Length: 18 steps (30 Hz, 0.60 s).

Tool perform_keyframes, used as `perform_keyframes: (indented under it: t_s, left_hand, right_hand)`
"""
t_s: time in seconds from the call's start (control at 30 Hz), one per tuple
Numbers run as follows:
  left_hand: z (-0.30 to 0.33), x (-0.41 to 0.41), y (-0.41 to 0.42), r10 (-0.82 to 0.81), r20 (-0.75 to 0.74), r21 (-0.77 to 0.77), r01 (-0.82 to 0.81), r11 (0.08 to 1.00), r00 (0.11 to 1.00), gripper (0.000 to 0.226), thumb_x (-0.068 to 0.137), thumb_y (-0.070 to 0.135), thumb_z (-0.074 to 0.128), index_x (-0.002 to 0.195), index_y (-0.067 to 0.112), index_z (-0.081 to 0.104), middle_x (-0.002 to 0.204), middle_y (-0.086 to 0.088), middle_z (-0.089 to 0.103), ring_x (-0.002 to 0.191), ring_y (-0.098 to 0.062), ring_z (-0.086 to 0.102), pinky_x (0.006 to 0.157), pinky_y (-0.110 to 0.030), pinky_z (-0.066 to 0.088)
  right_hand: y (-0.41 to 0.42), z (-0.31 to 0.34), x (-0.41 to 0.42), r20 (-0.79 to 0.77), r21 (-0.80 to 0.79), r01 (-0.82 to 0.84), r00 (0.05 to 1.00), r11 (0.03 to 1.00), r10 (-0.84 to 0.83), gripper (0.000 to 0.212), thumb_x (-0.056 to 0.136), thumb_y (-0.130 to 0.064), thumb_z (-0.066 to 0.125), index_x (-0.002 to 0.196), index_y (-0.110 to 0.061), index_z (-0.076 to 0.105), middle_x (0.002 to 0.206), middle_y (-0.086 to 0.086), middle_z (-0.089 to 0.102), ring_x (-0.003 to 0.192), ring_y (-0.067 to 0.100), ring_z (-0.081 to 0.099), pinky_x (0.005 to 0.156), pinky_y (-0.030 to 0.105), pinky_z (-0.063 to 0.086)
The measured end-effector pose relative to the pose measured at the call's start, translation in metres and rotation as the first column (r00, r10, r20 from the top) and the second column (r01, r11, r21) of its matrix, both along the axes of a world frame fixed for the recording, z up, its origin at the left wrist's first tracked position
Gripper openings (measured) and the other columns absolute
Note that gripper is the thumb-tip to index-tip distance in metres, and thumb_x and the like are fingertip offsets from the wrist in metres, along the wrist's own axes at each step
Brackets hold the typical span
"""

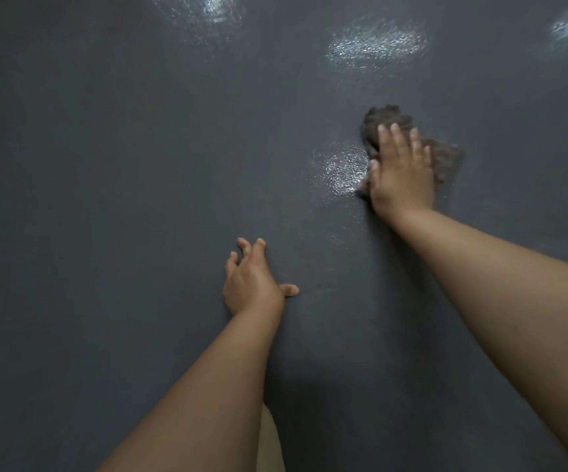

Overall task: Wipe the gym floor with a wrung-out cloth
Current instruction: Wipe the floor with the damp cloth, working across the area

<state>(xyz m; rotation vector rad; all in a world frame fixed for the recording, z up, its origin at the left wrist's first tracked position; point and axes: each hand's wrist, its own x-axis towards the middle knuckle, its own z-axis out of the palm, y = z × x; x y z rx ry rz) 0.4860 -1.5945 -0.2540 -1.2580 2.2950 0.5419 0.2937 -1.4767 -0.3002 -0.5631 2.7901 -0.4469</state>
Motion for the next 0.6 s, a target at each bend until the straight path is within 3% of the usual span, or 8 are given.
perform_keyframes:
  t_s: [0.13,0.17,0.23,0.27,0.33,0.4,0.5,0.6]
  left_hand:
    - [0.001,0.002,0.000,-0.031,0.018,0.015,0.031,0.999,0.999,0.094,0.073,0.035,0.079,0.148,0.026,0.023,0.159,0.004,0.005,0.144,-0.023,0.009,0.111,-0.034,0.025]
    - [0.001,0.004,-0.001,-0.048,0.017,0.023,0.048,0.999,0.999,0.093,0.075,0.034,0.078,0.149,0.025,0.021,0.159,0.003,0.004,0.145,-0.024,0.008,0.113,-0.033,0.022]
    - [0.001,0.006,-0.007,-0.091,-0.007,0.053,0.091,0.994,0.996,0.082,0.083,0.019,0.069,0.150,0.020,0.022,0.159,-0.004,0.005,0.145,-0.027,0.011,0.114,-0.028,0.016]
    - [0.001,0.006,-0.012,-0.088,-0.035,0.069,0.090,0.994,0.995,0.072,0.086,0.009,0.061,0.149,0.017,0.027,0.158,-0.008,0.011,0.144,-0.028,0.016,0.114,-0.027,0.016]
    - [0.005,0.005,-0.016,0.026,-0.119,0.071,-0.017,0.997,0.993,0.059,0.085,-0.001,0.053,0.142,0.013,0.042,0.152,-0.013,0.030,0.138,-0.028,0.032,0.111,-0.028,0.025]
    - [0.006,0.002,-0.013,0.148,-0.189,0.014,-0.148,0.989,0.971,0.053,0.085,-0.001,0.053,0.136,0.014,0.050,0.143,-0.012,0.046,0.130,-0.027,0.045,0.109,-0.033,0.035]
    - [0.005,-0.005,0.016,0.094,-0.237,-0.040,-0.106,0.994,0.967,0.053,0.086,0.000,0.052,0.137,0.013,0.047,0.151,-0.009,0.034,0.138,-0.025,0.031,0.114,-0.034,0.025]
    - [0.006,-0.008,0.057,-0.090,-0.197,-0.061,0.079,0.995,0.976,0.060,0.087,0.002,0.051,0.143,0.017,0.037,0.157,-0.006,0.016,0.144,-0.025,0.014,0.115,-0.030,0.015]
  right_hand:
    - [-0.020,0.004,0.067,0.090,0.011,-0.189,0.978,0.982,0.187,0.057,0.100,-0.028,0.036,0.152,-0.022,0.013,0.159,0.003,0.010,0.146,0.029,0.004,0.116,0.041,0.001]
    - [-0.024,0.005,0.088,0.099,0.020,-0.266,0.960,0.964,0.263,0.059,0.097,-0.027,0.042,0.151,-0.022,0.019,0.158,0.004,0.017,0.145,0.031,0.010,0.116,0.042,0.006]
    - [-0.024,0.002,0.132,0.065,-0.009,-0.389,0.919,0.921,0.389,0.058,0.082,-0.027,0.052,0.139,-0.021,0.046,0.144,0.006,0.046,0.134,0.034,0.039,0.109,0.046,0.031]
    - [-0.021,0.001,0.153,0.094,-0.032,-0.431,0.897,0.902,0.432,0.055,0.077,-0.030,0.049,0.131,-0.023,0.057,0.135,0.004,0.056,0.126,0.033,0.050,0.102,0.045,0.040]
    - [-0.010,0.006,0.182,0.219,-0.032,-0.530,0.823,0.847,0.523,0.056,0.075,-0.034,0.038,0.126,-0.028,0.061,0.131,-0.001,0.060,0.122,0.028,0.054,0.100,0.041,0.042]
    - [0.001,0.011,0.189,0.213,-0.015,-0.611,0.772,0.791,0.600,0.058,0.078,-0.033,0.035,0.133,-0.030,0.054,0.140,0.000,0.051,0.131,0.027,0.045,0.108,0.039,0.032]
    - [0.022,0.010,0.164,0.154,-0.028,-0.725,0.677,0.688,0.720,0.065,0.090,-0.031,0.049,0.149,-0.031,0.023,0.159,0.002,0.009,0.147,0.027,0.003,0.117,0.035,0.000]
    - [0.058,0.016,0.120,0.150,-0.014,-0.577,0.806,0.817,0.572,0.075,0.090,-0.032,0.054,0.150,-0.039,0.009,0.160,0.000,0.001,0.146,0.025,-0.004,0.116,0.033,-0.001]
